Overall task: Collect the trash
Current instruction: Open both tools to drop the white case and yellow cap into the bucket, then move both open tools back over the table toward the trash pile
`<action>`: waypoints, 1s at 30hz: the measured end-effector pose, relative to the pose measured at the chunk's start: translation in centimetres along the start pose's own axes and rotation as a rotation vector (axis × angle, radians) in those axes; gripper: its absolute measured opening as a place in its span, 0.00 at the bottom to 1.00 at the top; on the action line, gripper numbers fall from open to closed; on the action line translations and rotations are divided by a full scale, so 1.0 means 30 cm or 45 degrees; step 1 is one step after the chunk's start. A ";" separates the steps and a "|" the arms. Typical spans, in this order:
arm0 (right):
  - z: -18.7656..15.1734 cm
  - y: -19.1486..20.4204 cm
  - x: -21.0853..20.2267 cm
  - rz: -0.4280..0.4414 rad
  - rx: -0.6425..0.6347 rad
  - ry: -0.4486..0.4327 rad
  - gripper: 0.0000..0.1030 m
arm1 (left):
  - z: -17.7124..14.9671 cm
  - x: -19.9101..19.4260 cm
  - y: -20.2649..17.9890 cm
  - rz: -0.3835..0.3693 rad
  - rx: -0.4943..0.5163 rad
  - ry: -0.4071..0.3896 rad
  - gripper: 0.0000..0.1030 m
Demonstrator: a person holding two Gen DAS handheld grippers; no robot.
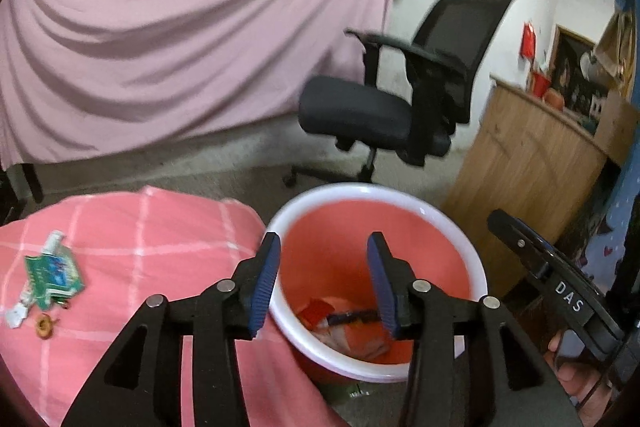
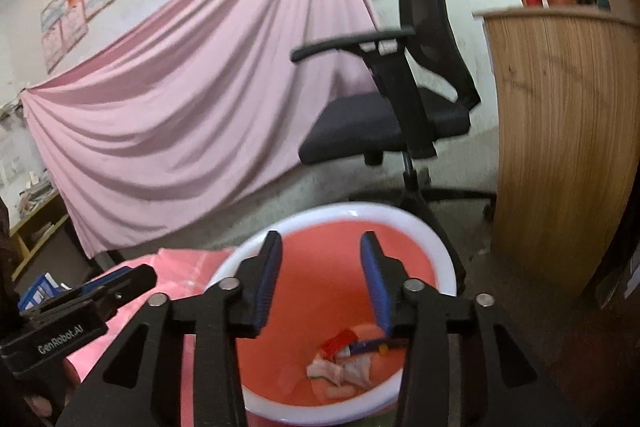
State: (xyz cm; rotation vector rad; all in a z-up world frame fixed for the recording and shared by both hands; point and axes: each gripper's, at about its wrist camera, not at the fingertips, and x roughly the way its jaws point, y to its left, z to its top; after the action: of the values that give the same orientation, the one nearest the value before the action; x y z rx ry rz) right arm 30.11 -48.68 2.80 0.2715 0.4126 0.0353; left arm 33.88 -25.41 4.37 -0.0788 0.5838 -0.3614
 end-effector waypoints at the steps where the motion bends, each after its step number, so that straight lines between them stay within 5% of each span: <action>1: 0.006 0.015 -0.011 0.006 -0.009 -0.026 0.46 | 0.005 -0.028 0.016 0.018 -0.009 -0.030 0.42; 5: 0.033 0.078 -0.057 0.036 -0.022 -0.135 0.75 | 0.013 -0.135 0.081 0.098 -0.043 -0.155 0.69; 9: 0.046 0.144 -0.091 0.072 -0.025 -0.236 0.93 | 0.003 -0.239 0.152 0.208 -0.069 -0.289 0.96; 11: 0.046 0.177 -0.107 0.098 -0.024 -0.284 1.00 | -0.008 -0.284 0.191 0.239 -0.086 -0.342 0.97; 20: 0.029 0.369 -0.129 0.239 -0.133 -0.433 1.00 | -0.077 -0.439 0.391 0.379 -0.175 -0.489 0.98; 30: -0.026 0.571 -0.109 0.354 -0.250 -0.481 1.00 | -0.159 -0.580 0.561 0.532 -0.138 -0.578 0.98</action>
State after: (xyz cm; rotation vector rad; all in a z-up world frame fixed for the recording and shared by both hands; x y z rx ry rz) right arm 27.17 -32.27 7.97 0.1350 -0.0073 0.2909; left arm 23.03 -3.37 6.58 -0.1355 0.1595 0.0974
